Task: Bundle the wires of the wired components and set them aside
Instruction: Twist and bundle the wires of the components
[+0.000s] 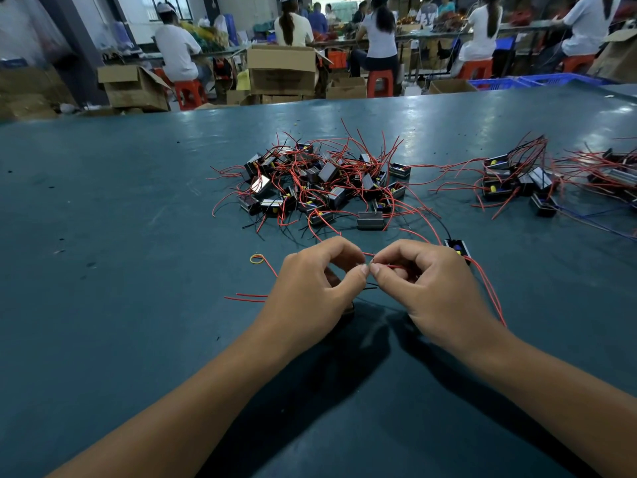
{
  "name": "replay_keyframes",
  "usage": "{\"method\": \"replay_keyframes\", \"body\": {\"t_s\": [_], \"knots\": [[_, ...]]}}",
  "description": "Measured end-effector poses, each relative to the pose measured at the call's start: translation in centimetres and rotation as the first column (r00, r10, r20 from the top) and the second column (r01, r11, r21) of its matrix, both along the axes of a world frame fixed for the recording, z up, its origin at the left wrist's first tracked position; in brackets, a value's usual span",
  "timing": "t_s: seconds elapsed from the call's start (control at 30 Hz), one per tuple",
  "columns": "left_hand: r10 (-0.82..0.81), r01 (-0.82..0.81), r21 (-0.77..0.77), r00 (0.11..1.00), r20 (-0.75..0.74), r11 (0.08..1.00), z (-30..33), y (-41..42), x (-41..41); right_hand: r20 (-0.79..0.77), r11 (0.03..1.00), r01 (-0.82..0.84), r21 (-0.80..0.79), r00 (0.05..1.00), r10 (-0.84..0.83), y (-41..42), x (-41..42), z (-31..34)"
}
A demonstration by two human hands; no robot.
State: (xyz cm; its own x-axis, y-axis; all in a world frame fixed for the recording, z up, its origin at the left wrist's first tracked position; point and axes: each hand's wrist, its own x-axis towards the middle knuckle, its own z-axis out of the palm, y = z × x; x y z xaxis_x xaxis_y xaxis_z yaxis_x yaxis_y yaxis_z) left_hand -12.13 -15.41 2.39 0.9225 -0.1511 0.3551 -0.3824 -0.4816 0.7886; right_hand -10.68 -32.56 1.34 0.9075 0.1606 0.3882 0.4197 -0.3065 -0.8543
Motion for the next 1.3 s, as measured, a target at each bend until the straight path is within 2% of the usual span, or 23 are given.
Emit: {"method": "replay_keyframes", "body": {"t_s": [0.1, 0.27, 0.53, 0.67, 0.73, 0.83, 0.9, 0.97, 1.03, 1.07, 1.1, 1.17, 1.3], "knots": [[0.004, -0.006, 0.028, 0.998, 0.066, 1.0, 0.3, 0.0, -0.1, 0.01, 1.0, -0.006, -0.02, 1.0, 0.006, 0.0, 0.0, 0.0], [-0.005, -0.004, 0.105, 0.996, 0.09, 0.995, 0.4, 0.3, 0.1, 0.089, 0.996, -0.017, -0.083, 0.996, 0.025, 0.1, -0.3, 0.2], [-0.069, 0.07, 0.112, 0.998, -0.012, 0.991, 0.7, 0.7, 0.3, 0.15, 0.988, -0.01, -0.152, 0.988, 0.033, 0.2, -0.5, 0.3], [-0.061, 0.067, 0.047, 0.991, -0.122, 0.997, 1.0, 0.5, 0.3, 0.246, 0.971, 0.01, -0.238, 0.968, 0.05, 0.2, -0.7, 0.4], [-0.055, 0.036, -0.078, 0.968, -0.245, 0.996, 1.0, 0.3, 0.1, 0.3, 0.957, 0.018, -0.288, 0.951, 0.073, 0.2, -1.0, 0.5], [-0.108, -0.04, -0.283, 0.867, -0.486, 0.958, 1.1, 0.0, -0.3, 0.388, 0.929, 0.032, -0.368, 0.914, 0.122, 0.2, -1.1, 0.5], [-0.152, -0.054, -0.339, 0.821, -0.55, 0.939, 1.2, 0.1, -0.3, 0.407, 0.926, 0.031, -0.376, 0.904, 0.134, 0.1, -1.1, 0.5], [-0.123, -0.007, -0.274, 0.883, -0.454, 0.962, 1.3, 0.7, -0.1, 0.388, 0.937, 0.011, -0.35, 0.912, 0.135, -0.1, -0.9, 0.6], [-0.063, 0.06, -0.027, 0.986, -0.156, 0.998, 1.5, 1.7, 0.2, 0.363, 0.944, -0.014, -0.328, 0.921, 0.14, -0.3, -0.8, 0.6], [-0.079, 0.078, 0.095, 0.997, -0.002, 0.992, 1.6, 2.2, 0.4, 0.353, 0.946, -0.022, -0.323, 0.925, 0.142, -0.3, -0.8, 0.6], [-0.115, 0.092, 0.188, 0.986, 0.118, 0.978, 1.8, 2.6, 0.4, 0.348, 0.947, -0.027, -0.319, 0.927, 0.144, -0.4, -0.8, 0.6], [-0.215, 0.126, 0.316, 0.94, 0.266, 0.941, 1.9, 3.2, 0.7, 0.341, 0.951, -0.036, -0.308, 0.929, 0.146, -0.4, -0.7, 0.6], [-0.305, 0.13, 0.427, 0.876, 0.373, 0.895, 1.6, 3.2, 1.0, 0.311, 0.959, -0.072, -0.273, 0.937, 0.159, -0.5, -0.6, 0.6]]}}
